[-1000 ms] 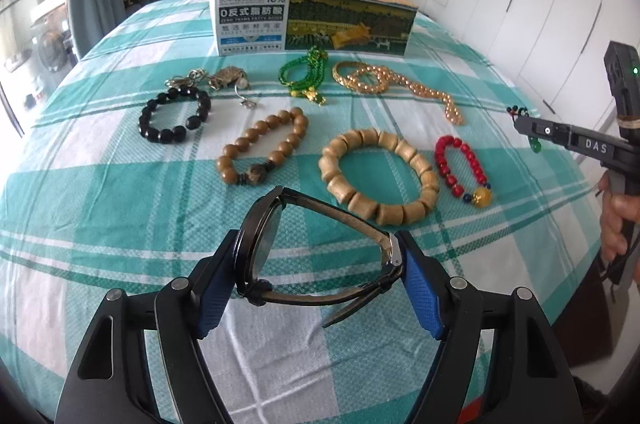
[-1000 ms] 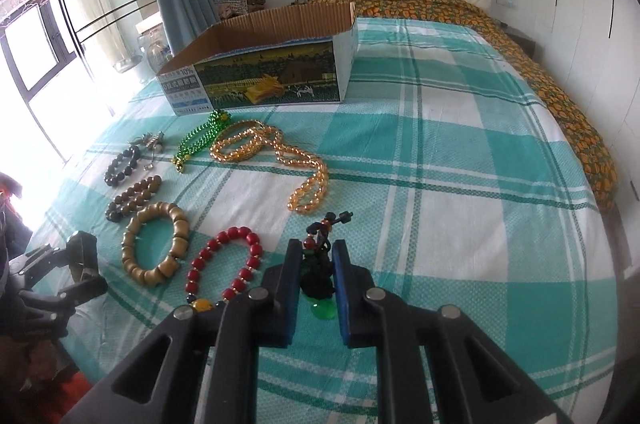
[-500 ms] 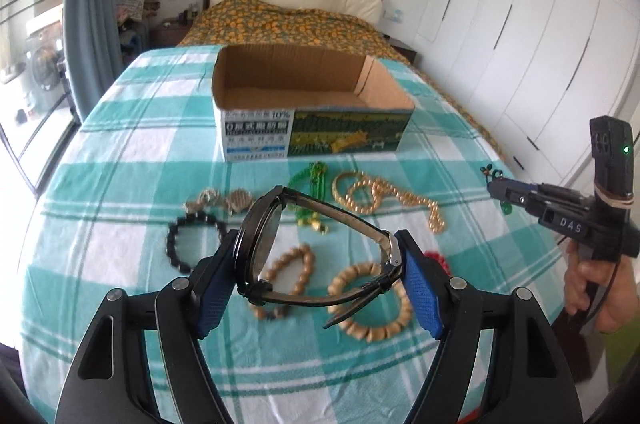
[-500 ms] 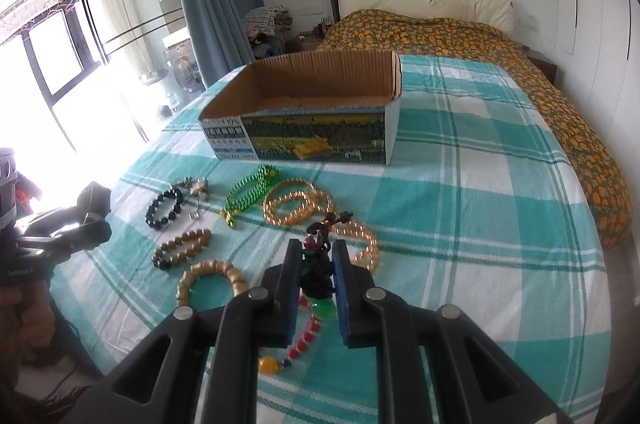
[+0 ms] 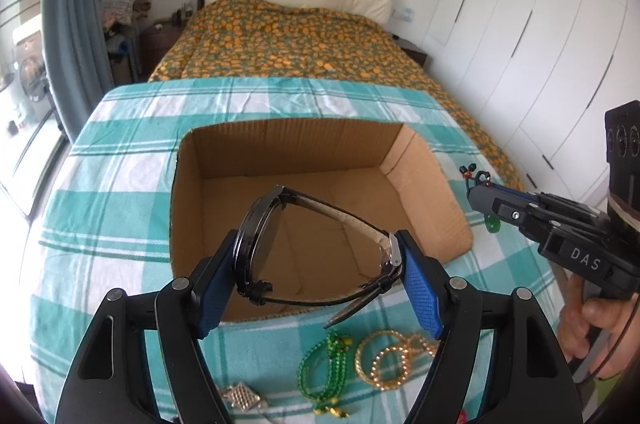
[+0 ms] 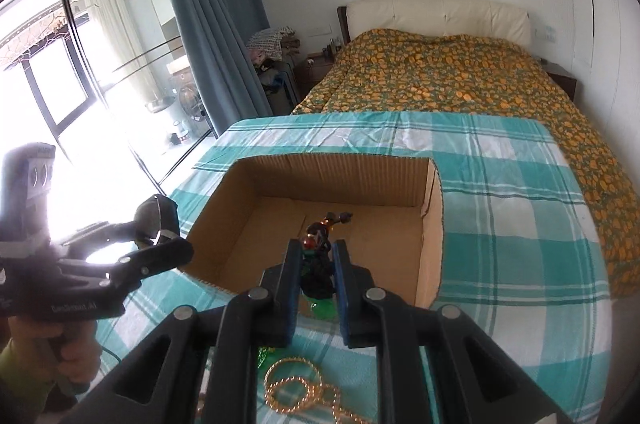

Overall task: Organize jewelry
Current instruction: 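Carry sunglasses and pendant into the cardboard box and open both tools, then lift both open tools out of the box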

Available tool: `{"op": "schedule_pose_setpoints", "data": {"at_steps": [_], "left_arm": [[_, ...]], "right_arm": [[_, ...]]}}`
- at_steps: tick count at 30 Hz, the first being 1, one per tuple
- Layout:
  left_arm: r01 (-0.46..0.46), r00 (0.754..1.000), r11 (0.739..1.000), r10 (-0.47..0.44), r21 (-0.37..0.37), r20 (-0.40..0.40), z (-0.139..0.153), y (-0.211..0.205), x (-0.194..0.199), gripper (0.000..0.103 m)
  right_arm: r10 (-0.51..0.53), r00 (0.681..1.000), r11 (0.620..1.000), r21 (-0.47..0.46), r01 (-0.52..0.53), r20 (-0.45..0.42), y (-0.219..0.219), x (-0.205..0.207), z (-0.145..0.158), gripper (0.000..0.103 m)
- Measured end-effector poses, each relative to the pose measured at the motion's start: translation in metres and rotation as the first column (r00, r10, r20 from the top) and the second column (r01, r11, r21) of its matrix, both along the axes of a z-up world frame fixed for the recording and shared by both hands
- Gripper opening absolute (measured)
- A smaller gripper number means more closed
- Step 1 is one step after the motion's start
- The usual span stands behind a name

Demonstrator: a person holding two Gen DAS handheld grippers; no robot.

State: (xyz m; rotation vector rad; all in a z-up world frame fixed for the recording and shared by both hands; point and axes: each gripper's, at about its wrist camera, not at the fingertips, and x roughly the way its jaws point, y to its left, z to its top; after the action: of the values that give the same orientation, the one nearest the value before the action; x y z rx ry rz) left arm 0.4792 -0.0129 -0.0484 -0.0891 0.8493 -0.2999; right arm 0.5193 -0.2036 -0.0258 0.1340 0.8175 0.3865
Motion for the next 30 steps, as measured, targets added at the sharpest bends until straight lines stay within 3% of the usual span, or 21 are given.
{"op": "schedule_pose_setpoints", "data": {"at_steps": [4,5,6,7,10,12,14,16,22,30], "left_arm": [[-0.023,0.999,0.999,0.025,0.04,-0.049,-0.033,0.0,0.025,0.077],[-0.026,0.998,0.999,0.028,0.045,-0.054,-0.038,0.001,0.027,0.078],[-0.03,0.998,0.998,0.033,0.049,-0.055,-0.041,0.002,0.027,0.078],[-0.029,0.998,0.999,0.031,0.046,-0.053,-0.042,0.004,0.025,0.081],[-0.036,0.999,0.998,0.038,0.053,-0.033,-0.039,0.007,0.017,0.096],[-0.041,0.999,0.997,0.042,0.067,-0.011,-0.033,0.008,0.004,0.097],[-0.043,0.999,0.997,0.043,0.069,0.01,-0.025,0.011,-0.011,0.099],[-0.048,0.998,0.996,0.046,0.071,0.035,-0.018,0.015,-0.031,0.1],[-0.079,0.995,0.989,0.072,0.124,0.066,-0.018,0.031,-0.112,0.101],[-0.166,0.986,0.963,0.162,0.213,0.036,-0.058,0.062,-0.223,0.101]], "right_arm": [[-0.021,0.996,1.0,0.012,0.022,-0.084,0.002,0.028,-0.032,0.019],[-0.03,0.994,0.999,0.017,0.032,-0.105,0.001,0.031,-0.038,0.024],[-0.04,0.992,0.999,0.023,0.043,-0.119,0.0,0.032,-0.043,0.041],[-0.052,0.991,0.998,0.028,0.056,-0.121,-0.002,0.031,-0.047,0.05],[-0.065,0.991,0.997,0.033,0.069,-0.115,-0.005,0.024,-0.048,0.05],[-0.072,0.992,0.996,0.038,0.077,-0.104,-0.005,0.013,-0.043,0.05],[-0.082,0.993,0.996,0.028,0.084,-0.08,-0.004,-0.004,-0.036,0.054],[-0.099,0.994,0.995,0.004,0.099,-0.047,-0.004,-0.025,-0.029,0.068],[-0.133,0.99,0.985,-0.106,0.136,0.041,-0.017,-0.106,-0.028,0.07],[-0.266,0.959,0.901,-0.331,0.282,0.093,-0.063,-0.22,-0.089,0.075]]}}
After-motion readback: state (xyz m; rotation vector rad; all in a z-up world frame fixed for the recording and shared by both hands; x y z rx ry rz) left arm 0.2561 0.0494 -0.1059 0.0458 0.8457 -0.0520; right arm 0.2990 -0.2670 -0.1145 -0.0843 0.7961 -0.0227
